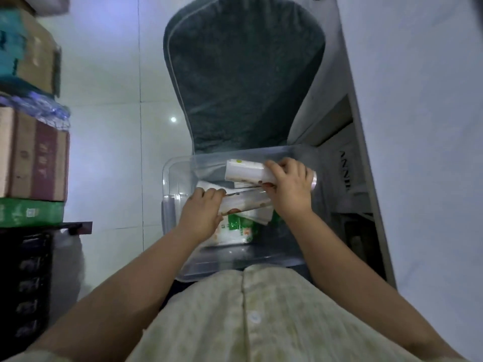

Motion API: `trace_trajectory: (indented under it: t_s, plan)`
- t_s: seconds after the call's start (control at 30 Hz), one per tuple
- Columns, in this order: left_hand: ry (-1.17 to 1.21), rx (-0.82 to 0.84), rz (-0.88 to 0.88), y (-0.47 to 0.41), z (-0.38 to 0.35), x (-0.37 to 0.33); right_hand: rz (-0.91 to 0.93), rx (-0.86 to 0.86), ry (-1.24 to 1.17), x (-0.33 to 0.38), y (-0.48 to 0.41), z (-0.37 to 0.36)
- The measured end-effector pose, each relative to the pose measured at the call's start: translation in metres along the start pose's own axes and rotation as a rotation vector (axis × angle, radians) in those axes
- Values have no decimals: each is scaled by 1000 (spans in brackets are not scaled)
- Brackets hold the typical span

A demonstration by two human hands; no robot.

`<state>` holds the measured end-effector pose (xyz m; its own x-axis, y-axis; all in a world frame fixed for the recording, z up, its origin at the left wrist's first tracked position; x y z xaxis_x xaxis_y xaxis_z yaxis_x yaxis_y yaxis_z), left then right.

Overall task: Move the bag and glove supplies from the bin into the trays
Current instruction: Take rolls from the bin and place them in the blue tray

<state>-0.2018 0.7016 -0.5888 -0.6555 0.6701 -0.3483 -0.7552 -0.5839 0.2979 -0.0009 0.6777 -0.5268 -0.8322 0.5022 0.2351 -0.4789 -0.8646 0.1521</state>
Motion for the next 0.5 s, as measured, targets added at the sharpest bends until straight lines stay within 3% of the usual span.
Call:
trace_trajectory:
  t_s: [0.3, 0.5]
  plan:
    - [-124, -125, -379, 30, 74, -45, -267, -269, 6, -8, 95, 85]
    - [-202, -207, -666, 50, 111, -118, -522, -435, -35, -43, 190, 131]
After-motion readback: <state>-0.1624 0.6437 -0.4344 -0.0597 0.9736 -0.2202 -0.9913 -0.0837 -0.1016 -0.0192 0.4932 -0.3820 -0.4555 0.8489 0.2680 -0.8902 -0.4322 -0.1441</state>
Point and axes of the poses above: each hand's wrist, its own y-axis away from the middle knuckle, its own z-axis out of the back of the hand, x = y × z, the point moved 6 cm from there along -y, towards the middle knuckle, and after that the axes turned 14 degrees about -z, right-handed, at the moved point
